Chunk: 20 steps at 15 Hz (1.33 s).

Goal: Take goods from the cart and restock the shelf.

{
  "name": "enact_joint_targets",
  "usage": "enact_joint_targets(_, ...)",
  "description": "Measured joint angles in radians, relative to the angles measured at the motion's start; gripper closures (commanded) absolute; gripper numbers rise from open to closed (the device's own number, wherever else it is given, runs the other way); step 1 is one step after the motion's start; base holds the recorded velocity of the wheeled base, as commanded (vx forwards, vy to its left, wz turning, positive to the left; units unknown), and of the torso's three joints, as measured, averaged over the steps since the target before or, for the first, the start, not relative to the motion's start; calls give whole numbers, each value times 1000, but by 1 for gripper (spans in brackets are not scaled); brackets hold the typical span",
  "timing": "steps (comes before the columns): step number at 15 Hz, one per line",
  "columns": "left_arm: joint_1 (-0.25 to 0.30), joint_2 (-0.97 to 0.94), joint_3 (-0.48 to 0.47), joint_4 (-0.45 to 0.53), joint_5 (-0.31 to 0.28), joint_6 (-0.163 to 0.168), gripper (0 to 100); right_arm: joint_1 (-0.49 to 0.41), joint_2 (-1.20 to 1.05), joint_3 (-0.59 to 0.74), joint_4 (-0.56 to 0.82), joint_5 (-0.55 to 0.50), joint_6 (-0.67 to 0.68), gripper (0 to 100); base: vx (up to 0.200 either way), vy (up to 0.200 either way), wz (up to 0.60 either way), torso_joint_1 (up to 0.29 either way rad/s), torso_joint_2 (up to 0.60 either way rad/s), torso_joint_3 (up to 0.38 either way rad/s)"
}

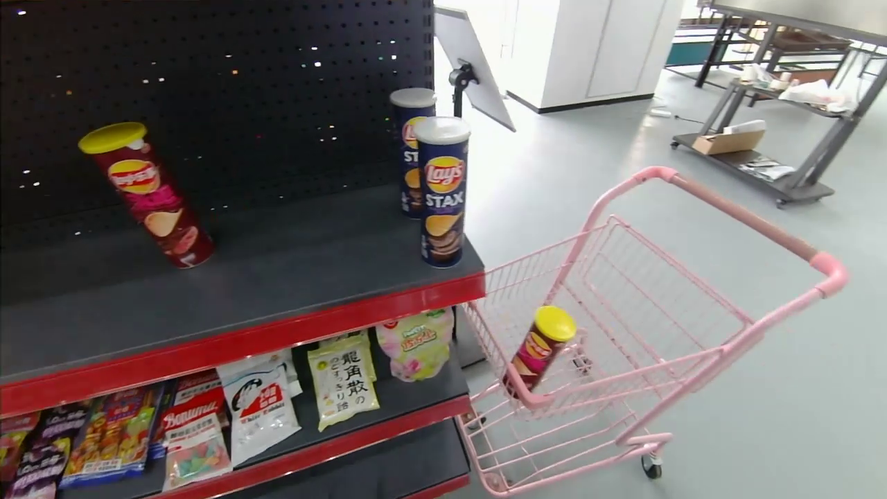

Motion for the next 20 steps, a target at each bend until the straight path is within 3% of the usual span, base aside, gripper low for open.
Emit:
enact_joint_targets(7,0,0,0,0,0,0,0,0,0,0,-1,2,3,0,0,0,0,-22,54,30)
enact_joint_targets(20,0,0,0,1,1,-1,0,1,0,0,-1,1,0,0,0,0,0,-150,420,264)
